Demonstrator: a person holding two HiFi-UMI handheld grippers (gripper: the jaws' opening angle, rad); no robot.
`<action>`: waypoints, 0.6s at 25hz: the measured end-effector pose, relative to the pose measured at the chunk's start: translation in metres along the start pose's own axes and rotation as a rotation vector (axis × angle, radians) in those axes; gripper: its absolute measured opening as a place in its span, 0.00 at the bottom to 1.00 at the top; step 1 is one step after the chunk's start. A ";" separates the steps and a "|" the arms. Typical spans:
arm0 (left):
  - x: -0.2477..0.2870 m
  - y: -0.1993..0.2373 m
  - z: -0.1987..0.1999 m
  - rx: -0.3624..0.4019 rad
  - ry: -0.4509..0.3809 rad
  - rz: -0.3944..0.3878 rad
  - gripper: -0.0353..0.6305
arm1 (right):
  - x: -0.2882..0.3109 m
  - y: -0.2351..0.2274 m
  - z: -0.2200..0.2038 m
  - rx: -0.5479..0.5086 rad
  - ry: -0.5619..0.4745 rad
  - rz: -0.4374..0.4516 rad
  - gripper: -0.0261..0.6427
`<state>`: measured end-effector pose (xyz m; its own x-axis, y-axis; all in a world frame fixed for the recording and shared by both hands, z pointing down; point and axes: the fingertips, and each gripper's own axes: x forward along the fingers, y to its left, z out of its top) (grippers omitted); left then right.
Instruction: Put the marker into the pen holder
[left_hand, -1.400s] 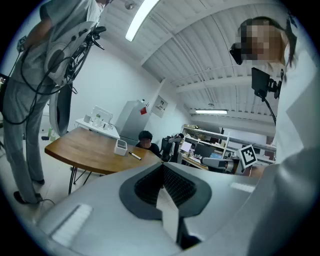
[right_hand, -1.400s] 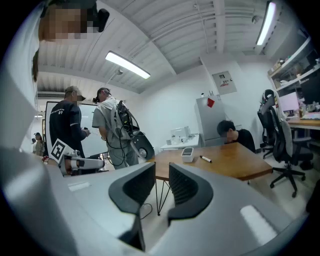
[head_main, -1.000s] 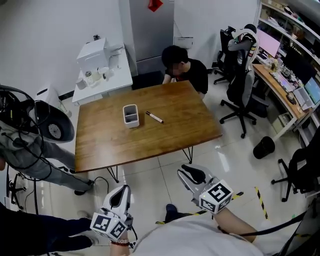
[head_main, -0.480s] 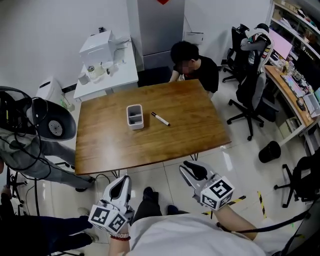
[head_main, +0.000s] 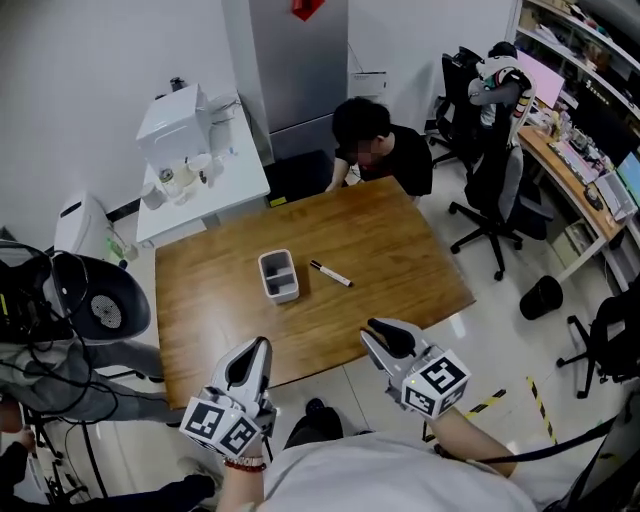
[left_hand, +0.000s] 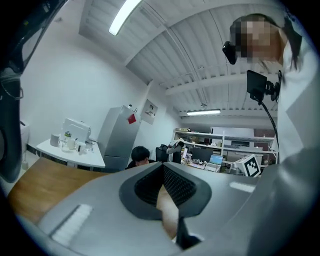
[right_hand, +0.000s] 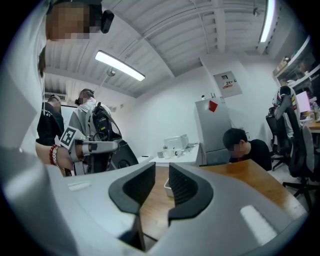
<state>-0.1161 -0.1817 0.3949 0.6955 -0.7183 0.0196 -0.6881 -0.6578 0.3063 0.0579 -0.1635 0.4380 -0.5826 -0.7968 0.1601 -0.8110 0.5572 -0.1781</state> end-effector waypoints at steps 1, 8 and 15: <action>0.002 0.009 0.004 0.007 -0.002 -0.003 0.04 | 0.011 0.003 0.003 -0.002 -0.006 0.007 0.14; 0.002 0.075 0.008 -0.014 0.000 0.024 0.04 | 0.062 0.014 0.009 -0.054 -0.003 -0.023 0.14; 0.042 0.087 0.050 0.052 -0.077 -0.067 0.04 | 0.058 -0.029 0.012 -0.048 0.023 -0.148 0.14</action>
<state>-0.1570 -0.2802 0.3749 0.7238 -0.6862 -0.0729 -0.6518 -0.7145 0.2544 0.0484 -0.2293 0.4408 -0.4575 -0.8656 0.2037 -0.8892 0.4454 -0.1045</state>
